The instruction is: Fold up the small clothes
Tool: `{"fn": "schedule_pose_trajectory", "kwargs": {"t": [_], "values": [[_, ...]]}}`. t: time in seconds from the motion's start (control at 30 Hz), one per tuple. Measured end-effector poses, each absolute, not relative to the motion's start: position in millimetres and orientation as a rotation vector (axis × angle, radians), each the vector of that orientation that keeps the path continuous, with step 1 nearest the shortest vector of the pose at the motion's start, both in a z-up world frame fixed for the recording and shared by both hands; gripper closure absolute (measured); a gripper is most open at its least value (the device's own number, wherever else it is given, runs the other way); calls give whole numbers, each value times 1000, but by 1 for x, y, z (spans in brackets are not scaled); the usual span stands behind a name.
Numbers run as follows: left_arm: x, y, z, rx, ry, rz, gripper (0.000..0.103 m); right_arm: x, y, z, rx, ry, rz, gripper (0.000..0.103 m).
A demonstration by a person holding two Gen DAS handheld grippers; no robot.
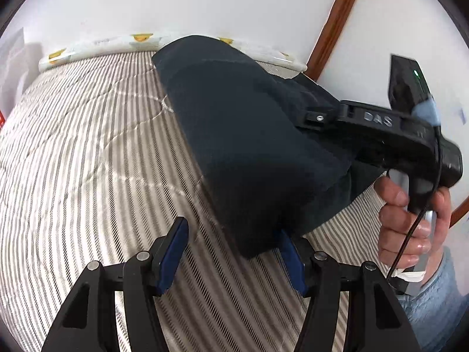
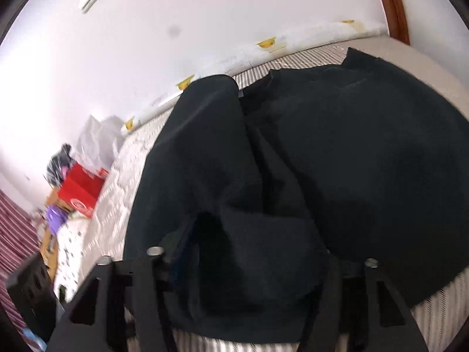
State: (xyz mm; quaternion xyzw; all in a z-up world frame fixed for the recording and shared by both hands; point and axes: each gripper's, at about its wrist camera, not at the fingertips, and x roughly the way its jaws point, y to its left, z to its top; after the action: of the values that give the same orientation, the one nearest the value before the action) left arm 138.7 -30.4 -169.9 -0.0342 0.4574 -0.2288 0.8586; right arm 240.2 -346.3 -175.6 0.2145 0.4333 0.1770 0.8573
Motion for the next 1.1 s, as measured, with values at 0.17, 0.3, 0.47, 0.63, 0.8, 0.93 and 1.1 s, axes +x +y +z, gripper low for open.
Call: {"fn": "schedule_pose_trajectory", "kwargs": {"t": [0.17,0.3,0.47,0.63,0.8,0.93,1.1], "values": [[147,-51,-170,-64,972,-482,44,235,-356,-148,336,801,377,87],[149,-73,-166,-14,975,-487,44,225,-384,-122,250,703,309,87],[152,-104,-158,38,963,-494,44,219,-437,-106,194,623,196,88],[151,-137,-158,89,954,-524,43,208,-497,-107,195,577,74,88],[146,-162,-161,142,918,-518,43,203,-550,-149,261,671,16,88],[149,-162,-165,125,923,-488,44,200,-557,-169,280,729,41,84],[150,-162,-167,63,943,-496,58,188,-560,-165,277,732,17,55]]}}
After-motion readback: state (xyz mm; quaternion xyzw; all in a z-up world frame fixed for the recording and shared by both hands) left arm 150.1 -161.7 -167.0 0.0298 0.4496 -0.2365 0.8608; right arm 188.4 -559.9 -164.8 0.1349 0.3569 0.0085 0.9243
